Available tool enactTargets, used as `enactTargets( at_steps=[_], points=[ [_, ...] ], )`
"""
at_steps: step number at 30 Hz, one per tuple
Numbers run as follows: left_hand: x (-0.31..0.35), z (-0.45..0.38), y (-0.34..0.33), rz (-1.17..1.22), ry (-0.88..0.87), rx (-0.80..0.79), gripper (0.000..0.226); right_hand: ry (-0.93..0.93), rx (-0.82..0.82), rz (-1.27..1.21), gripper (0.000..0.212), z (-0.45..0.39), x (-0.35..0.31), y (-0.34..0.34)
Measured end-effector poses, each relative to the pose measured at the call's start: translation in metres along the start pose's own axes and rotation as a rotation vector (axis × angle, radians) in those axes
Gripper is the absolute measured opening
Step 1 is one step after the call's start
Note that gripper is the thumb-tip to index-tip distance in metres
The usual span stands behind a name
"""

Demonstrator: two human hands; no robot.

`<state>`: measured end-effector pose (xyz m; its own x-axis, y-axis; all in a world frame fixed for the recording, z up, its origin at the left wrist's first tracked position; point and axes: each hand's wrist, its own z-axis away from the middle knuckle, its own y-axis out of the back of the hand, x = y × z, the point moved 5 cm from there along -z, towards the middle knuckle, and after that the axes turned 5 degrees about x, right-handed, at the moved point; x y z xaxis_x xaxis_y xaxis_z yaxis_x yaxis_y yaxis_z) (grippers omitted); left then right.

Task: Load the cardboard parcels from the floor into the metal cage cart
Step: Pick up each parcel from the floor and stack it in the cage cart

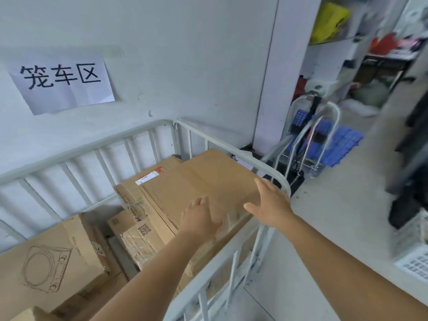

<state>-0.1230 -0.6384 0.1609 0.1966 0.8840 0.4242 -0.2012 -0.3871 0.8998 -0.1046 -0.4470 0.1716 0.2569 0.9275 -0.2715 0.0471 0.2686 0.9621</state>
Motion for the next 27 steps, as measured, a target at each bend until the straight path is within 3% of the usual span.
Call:
enactTargets(
  at_steps=[13,27],
  points=[
    [0.156,0.112,-0.087,-0.142,-0.604,-0.205,0.076,-0.496,0.095,0.034,0.080,0.233,0.151,0.029],
    [0.271,0.357,-0.205,-0.263,-1.051,-0.437,0.077,-0.978,0.090,0.038,0.078,0.558,0.253,0.005]
  ],
)
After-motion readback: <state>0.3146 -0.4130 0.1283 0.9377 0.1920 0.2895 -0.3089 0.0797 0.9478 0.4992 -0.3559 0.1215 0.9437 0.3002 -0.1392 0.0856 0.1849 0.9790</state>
